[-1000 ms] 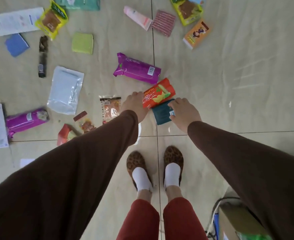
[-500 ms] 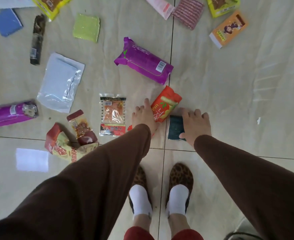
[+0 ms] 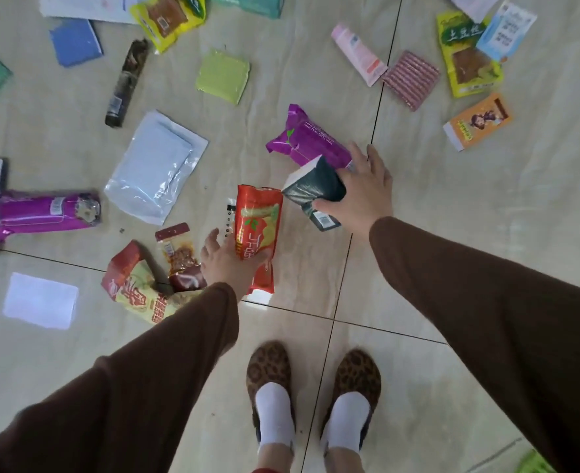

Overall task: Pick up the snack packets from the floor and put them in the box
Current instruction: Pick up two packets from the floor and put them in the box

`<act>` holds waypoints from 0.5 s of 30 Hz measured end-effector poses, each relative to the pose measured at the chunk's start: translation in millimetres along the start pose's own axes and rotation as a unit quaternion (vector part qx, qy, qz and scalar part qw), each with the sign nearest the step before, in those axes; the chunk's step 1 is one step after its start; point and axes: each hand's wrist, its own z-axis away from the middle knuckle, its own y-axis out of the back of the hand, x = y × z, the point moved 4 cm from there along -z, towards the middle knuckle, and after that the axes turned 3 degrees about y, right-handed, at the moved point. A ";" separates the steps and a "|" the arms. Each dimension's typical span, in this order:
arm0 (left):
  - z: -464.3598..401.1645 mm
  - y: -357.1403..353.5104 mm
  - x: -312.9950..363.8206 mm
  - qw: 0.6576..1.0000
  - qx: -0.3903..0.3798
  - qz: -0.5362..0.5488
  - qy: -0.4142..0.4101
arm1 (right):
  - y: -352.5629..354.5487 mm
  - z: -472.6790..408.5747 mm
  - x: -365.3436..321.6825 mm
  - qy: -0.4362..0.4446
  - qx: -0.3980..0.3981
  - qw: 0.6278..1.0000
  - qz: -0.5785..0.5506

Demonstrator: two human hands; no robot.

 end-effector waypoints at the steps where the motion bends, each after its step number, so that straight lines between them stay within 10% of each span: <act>1: -7.9 -0.5 -2.1 1.000 -0.017 -0.001 0.010 | 0.6 -15.7 -2.6 -0.001 -0.021 1.000 0.015; 11: -26.6 -24.8 -16.4 0.991 -0.076 0.101 0.044 | -30.9 -35.4 -4.6 -0.054 -0.068 0.993 0.081; 15: -5.5 -16.5 -22.0 0.972 -0.084 0.215 0.050 | -41.2 -9.1 -7.5 -0.101 -0.072 0.990 -0.064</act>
